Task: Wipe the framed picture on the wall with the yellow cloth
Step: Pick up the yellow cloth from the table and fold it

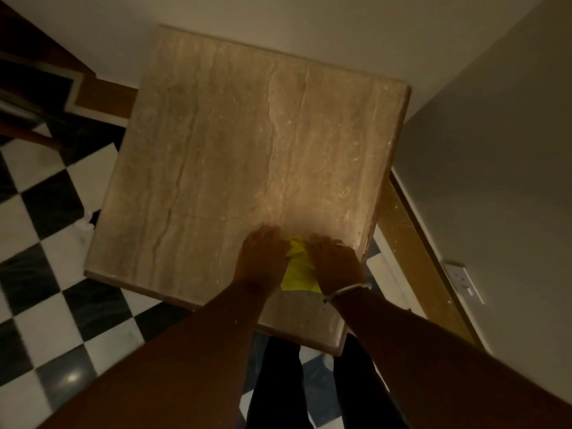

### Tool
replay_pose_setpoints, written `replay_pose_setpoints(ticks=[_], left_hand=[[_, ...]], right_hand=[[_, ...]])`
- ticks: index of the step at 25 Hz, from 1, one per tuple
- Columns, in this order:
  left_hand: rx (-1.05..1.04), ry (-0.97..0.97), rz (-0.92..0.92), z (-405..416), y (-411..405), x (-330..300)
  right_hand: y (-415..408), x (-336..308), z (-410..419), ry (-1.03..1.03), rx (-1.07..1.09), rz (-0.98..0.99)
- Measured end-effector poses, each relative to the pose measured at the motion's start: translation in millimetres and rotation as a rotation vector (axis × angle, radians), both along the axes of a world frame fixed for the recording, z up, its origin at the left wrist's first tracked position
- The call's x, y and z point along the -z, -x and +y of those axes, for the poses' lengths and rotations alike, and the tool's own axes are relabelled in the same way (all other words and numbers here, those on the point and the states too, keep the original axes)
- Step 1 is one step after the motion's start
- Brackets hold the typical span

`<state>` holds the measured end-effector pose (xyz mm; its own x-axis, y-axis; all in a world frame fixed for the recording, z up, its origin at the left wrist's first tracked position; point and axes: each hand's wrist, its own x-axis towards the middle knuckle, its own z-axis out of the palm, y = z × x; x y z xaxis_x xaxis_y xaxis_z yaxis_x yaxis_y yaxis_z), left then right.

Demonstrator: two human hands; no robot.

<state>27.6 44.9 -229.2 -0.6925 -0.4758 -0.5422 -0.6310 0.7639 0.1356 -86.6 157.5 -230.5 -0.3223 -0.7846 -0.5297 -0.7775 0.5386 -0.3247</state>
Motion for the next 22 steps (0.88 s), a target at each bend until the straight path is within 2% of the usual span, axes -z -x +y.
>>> replay_pose_setpoints(ticks=[4,7,10,13,17,22], left_hand=[[-0.167,-0.209,0.076,-3,4,-16],[-0.197,-0.355,0.113,-9,11,-27],[-0.270,-0.464,0.196,-14,12,-43],[-0.140,-0.475,0.184,-19,18,-78],[0.127,-0.484,0.291,-23,62,-182],[0.383,-0.559,0.588,-2,155,-357]], right_hand=[[-1,2,0,-0.024,0.035,-0.026],[3,4,-7,-0.007,0.078,-0.028],[6,-7,-15,0.036,0.133,-0.163],[16,-48,-9,-0.019,0.254,-0.304],[51,-170,13,0.070,0.316,-0.347],[124,-371,81,0.271,0.400,-0.050]])
